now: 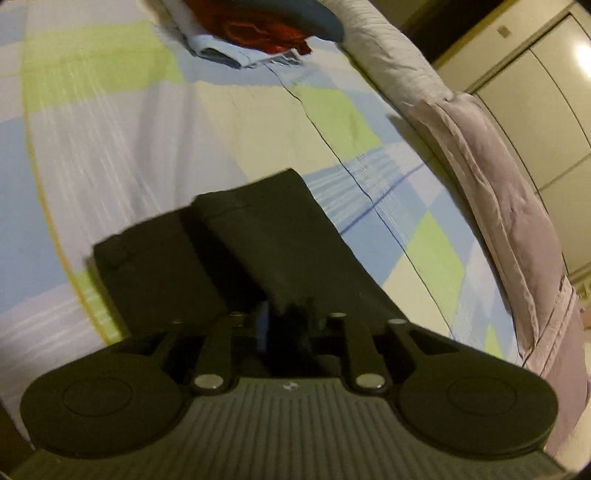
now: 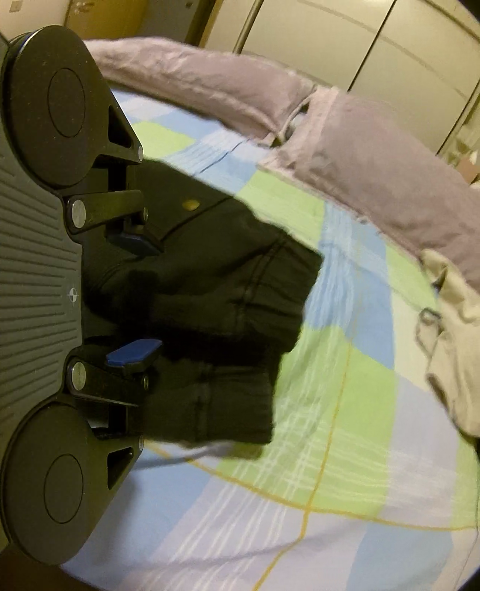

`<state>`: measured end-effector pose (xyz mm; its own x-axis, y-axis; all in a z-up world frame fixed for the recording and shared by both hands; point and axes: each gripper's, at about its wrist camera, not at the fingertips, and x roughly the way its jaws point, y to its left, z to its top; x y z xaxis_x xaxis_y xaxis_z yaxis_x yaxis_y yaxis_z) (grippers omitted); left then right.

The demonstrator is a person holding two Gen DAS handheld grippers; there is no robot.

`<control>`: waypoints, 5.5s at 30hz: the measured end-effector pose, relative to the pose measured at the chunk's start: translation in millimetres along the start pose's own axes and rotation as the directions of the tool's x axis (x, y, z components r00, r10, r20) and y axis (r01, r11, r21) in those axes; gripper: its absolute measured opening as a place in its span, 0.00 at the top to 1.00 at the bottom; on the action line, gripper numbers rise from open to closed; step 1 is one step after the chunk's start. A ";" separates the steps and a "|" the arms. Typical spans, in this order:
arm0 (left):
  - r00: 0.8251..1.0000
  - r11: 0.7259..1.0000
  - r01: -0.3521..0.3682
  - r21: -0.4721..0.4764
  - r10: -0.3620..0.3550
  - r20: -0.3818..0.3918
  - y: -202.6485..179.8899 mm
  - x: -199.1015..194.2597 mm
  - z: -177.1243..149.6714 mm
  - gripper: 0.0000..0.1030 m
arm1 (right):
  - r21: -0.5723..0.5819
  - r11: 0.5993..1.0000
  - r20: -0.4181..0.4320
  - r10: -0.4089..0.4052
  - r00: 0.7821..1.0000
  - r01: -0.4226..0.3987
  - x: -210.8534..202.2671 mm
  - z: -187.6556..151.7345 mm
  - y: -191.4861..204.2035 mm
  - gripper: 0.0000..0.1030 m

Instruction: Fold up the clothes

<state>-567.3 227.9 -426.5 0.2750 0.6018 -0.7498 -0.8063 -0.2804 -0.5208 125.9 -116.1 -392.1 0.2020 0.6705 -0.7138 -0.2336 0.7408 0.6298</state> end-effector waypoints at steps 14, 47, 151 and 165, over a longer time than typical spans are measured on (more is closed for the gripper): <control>0.979 0.970 0.188 0.156 -0.198 0.045 20.9 25.3 -5.0 0.78 | 0.185 0.946 0.190 0.232 0.954 -0.267 5.2 -3.0 -66.3 0.48; 0.945 0.912 0.201 0.358 -0.277 0.174 72.4 -30.0 -46.4 0.96 | -0.033 0.982 0.146 0.191 0.971 -0.188 -31.6 -21.4 -107.8 0.96; 0.973 0.607 0.082 0.791 -0.221 0.069 -54.5 -47.9 -118.2 0.90 | -0.541 0.838 0.198 0.054 0.979 0.063 -62.8 -107.2 -12.7 1.00; 0.827 0.211 0.476 0.854 -0.436 -0.354 -310.2 25.8 -256.3 0.85 | -0.905 0.390 0.238 0.143 0.961 0.166 68.6 -67.7 129.4 0.55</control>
<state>-175.9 138.8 -388.8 0.7645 0.3559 -0.5374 -0.4861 0.8659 -0.1180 45.1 23.1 -380.3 0.3870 0.7593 -0.5232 -0.9188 0.3649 -0.1502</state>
